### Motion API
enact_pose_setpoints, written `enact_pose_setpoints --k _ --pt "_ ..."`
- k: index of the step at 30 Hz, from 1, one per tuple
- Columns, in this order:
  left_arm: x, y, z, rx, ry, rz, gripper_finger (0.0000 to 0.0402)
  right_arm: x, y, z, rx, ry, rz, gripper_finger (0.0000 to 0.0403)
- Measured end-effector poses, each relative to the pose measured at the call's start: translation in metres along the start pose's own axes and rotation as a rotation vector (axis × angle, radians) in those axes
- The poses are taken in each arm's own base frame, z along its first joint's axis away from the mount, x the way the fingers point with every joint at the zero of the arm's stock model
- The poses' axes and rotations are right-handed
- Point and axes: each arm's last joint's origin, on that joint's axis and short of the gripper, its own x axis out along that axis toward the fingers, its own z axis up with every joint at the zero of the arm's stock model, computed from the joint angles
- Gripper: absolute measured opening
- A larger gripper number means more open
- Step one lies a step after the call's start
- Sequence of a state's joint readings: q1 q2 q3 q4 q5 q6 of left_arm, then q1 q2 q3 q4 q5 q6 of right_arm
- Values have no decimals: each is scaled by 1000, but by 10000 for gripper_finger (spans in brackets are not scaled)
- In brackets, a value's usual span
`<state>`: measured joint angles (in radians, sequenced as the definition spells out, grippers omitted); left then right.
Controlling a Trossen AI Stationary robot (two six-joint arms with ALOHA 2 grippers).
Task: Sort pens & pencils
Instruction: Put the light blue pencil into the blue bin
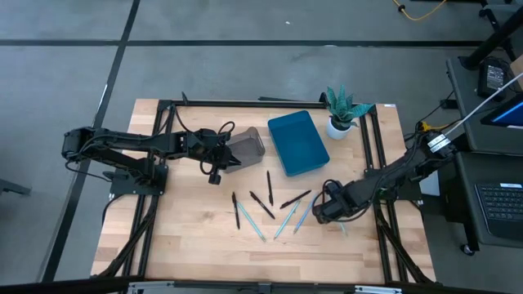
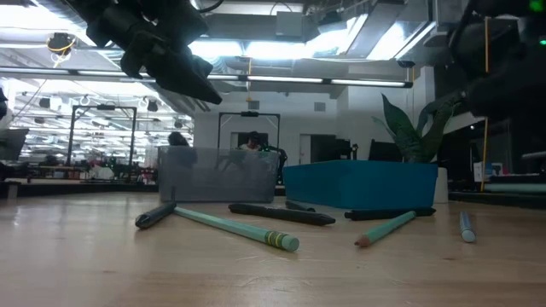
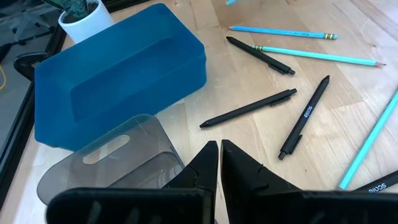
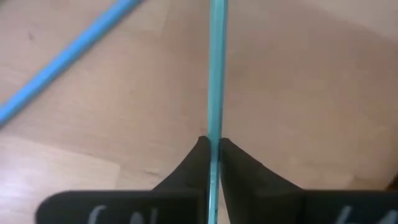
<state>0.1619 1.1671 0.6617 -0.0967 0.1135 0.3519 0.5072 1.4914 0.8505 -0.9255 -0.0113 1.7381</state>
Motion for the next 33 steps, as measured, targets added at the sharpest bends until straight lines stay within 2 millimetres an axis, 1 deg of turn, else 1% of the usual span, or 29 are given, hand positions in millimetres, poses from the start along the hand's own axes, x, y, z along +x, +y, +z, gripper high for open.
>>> enact_pose_setpoints --k 6,12,16,20,27,33 --pt "0 0 0 0 0 0 14 -21 6 2 -54 -112 -6 25" --pt "0 0 0 0 0 0 14 -41 14 6 -116 -282 26 28" --pt "0 0 0 0 0 0 14 -52 18 9 -166 -437 54 27" --pt "0 0 0 0 0 0 14 -56 19 13 -207 -588 53 27" --pt "0 0 0 0 0 1 14 -61 17 19 -218 -831 31 30" --pt "0 0 0 0 0 0 14 -64 17 21 -223 -966 25 25"
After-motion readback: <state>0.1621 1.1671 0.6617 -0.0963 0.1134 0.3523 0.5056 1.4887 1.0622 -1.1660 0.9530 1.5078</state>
